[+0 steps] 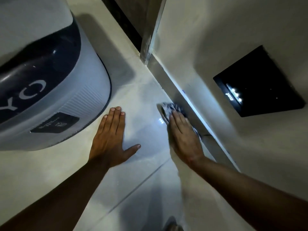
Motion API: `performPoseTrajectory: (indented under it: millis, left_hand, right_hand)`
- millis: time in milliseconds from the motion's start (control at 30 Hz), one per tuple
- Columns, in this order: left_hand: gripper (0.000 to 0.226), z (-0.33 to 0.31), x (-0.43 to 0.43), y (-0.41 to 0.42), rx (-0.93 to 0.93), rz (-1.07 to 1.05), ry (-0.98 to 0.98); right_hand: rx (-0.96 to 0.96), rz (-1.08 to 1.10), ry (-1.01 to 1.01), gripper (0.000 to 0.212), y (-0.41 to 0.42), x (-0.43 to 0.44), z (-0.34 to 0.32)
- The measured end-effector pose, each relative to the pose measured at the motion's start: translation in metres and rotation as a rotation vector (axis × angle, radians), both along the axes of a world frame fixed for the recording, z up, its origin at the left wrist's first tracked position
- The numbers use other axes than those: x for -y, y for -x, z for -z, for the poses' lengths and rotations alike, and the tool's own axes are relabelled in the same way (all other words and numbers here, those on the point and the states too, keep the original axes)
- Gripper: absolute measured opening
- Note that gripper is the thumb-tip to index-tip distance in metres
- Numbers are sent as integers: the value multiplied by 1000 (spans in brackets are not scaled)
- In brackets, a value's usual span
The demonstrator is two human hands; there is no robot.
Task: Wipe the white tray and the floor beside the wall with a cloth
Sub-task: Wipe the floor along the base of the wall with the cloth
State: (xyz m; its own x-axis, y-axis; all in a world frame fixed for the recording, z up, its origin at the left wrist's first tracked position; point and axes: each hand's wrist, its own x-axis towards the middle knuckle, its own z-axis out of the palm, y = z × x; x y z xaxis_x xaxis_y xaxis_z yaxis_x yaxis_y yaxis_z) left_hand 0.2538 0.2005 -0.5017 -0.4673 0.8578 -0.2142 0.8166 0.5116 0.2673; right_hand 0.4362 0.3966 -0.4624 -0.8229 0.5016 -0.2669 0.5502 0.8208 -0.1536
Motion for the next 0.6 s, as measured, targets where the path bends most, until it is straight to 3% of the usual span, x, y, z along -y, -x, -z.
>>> performPoseTrajectory:
  millis: [100, 267, 367, 467, 600]
  left_hand:
    - [118, 2, -1, -4, 2, -12, 19]
    - [120, -5, 4, -2, 35, 15, 13]
    - [120, -4, 4, -3, 37, 12, 10]
    - [120, -1, 4, -5, 26, 1, 6]
    - [122, -2, 6, -4, 26, 14, 29]
  right_hand:
    - [-46, 18, -15, 52, 10, 2, 9]
    - [104, 167, -29, 61, -109, 44, -16]
    - [60, 247, -30, 74, -71, 38, -7]
    - [-48, 241, -25, 67, 0, 28, 5]
    - [-4, 162, 3, 59, -37, 24, 4]
